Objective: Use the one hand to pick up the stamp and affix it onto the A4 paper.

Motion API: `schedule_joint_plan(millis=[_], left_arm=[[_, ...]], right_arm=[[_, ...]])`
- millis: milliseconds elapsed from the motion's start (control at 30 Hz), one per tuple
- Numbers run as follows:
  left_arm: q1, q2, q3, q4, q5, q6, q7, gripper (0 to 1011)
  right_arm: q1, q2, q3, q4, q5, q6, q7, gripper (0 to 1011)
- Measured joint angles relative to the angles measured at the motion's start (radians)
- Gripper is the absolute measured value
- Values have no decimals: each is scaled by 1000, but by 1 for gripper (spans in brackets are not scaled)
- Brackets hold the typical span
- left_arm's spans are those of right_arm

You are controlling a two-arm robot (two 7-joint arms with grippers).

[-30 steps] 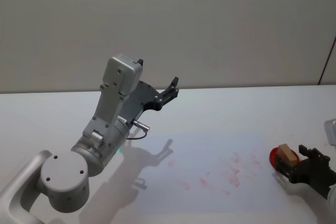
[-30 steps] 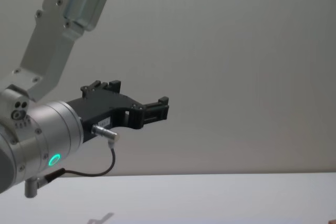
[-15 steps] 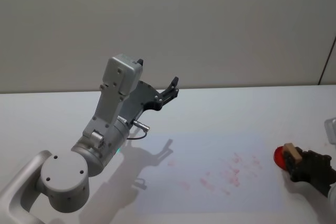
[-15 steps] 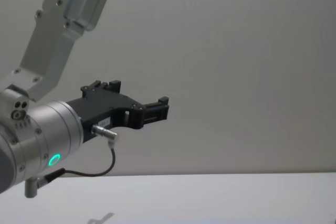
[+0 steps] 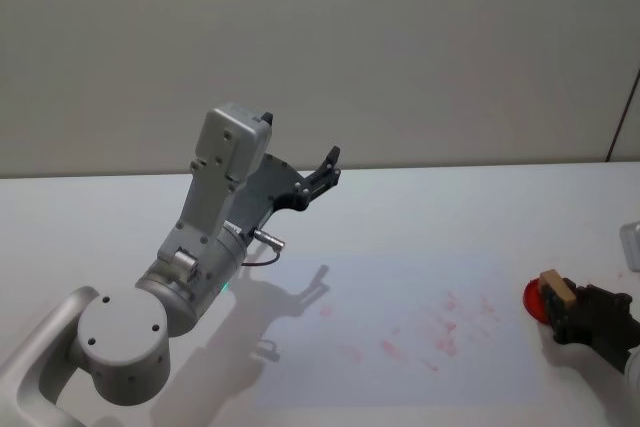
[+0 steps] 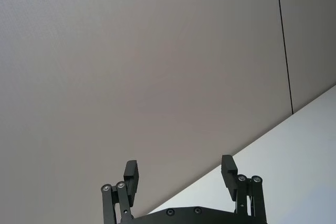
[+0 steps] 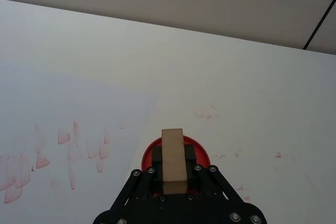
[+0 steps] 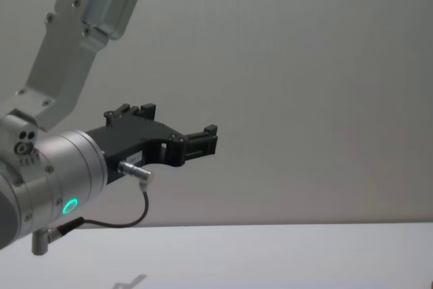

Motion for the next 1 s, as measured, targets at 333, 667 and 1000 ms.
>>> schedule_joint_plan(millis=[333, 667, 1000], left_arm=[[0, 0, 0, 0, 0, 0, 0, 1001], [0, 0, 0, 0, 0, 0, 0, 1001], [0, 0, 0, 0, 0, 0, 0, 1001]], right_arm=[[0, 0, 2, 4, -1, 4, 2, 220], [-1, -1, 3, 14, -10, 6, 4, 220], [7, -8, 0, 32, -23, 0, 8, 220]])
